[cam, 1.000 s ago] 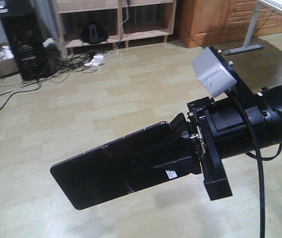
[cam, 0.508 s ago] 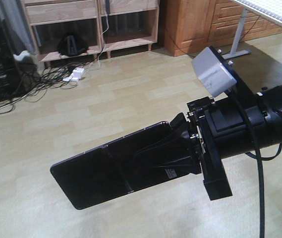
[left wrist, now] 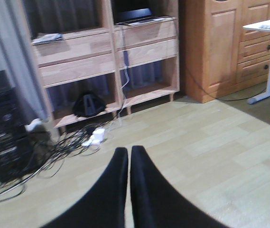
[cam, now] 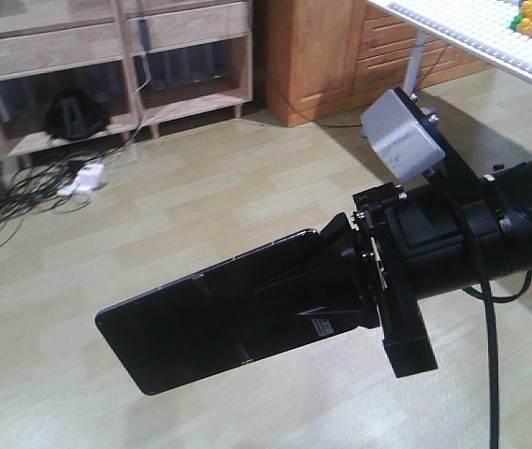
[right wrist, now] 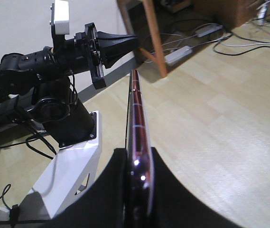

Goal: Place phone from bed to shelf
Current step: 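Keep holding the phone while driving to the wooden shelf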

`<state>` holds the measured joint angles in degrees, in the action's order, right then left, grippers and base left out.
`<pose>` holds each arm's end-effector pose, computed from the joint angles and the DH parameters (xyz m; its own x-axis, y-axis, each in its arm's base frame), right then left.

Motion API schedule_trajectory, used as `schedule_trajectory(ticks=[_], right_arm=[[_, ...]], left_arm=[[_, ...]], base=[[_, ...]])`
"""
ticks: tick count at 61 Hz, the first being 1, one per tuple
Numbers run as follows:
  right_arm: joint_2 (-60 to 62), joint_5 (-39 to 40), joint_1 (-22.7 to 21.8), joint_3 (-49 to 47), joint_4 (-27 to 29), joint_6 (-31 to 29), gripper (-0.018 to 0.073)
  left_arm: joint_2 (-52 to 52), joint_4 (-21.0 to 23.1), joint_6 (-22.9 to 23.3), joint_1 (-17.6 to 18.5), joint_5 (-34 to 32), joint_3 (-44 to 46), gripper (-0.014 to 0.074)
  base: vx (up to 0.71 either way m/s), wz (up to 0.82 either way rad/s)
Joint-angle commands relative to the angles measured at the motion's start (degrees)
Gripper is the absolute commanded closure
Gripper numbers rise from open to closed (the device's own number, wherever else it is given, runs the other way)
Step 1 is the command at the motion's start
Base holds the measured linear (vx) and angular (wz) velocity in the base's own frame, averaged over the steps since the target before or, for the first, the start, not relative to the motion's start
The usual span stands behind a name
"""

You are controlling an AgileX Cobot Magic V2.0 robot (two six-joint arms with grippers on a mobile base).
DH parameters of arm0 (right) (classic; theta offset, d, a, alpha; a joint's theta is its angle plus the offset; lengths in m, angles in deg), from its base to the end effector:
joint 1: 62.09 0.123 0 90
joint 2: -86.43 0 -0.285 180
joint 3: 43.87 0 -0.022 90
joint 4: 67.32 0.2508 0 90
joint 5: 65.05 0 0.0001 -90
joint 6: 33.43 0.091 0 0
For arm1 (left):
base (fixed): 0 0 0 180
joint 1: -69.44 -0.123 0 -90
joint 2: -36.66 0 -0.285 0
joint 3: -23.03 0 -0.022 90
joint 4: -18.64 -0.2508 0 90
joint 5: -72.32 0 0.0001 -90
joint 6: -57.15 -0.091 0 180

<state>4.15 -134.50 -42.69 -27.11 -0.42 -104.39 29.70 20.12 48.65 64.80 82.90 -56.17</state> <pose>0.1994 0.1534 0.3497 -0.3319 -0.3984 -0.8551 -0.9432 0.1271 0.3069 0.0561 0.0041 0.1855 -0.1254 0.1129 -0.9857 -0.0613 0.9907 0.1213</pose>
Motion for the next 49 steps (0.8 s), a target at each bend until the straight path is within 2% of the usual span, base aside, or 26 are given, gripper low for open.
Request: schedule_trajectory(ticks=[1,49], right_arm=[[1.7,-4.3,-0.2,-1.6,5.1,-0.5,0.0561],[1.7,-4.3,-0.2,-1.6,5.1,-0.5,0.0561]], left_arm=[[0.6,0.5,0.3,0.1,-4.1,1.3,0.0595],[0.6,0.5,0.3,0.1,-4.1,1.3,0.0595]], base=[[0.47,-0.25],[0.46,-0.19]])
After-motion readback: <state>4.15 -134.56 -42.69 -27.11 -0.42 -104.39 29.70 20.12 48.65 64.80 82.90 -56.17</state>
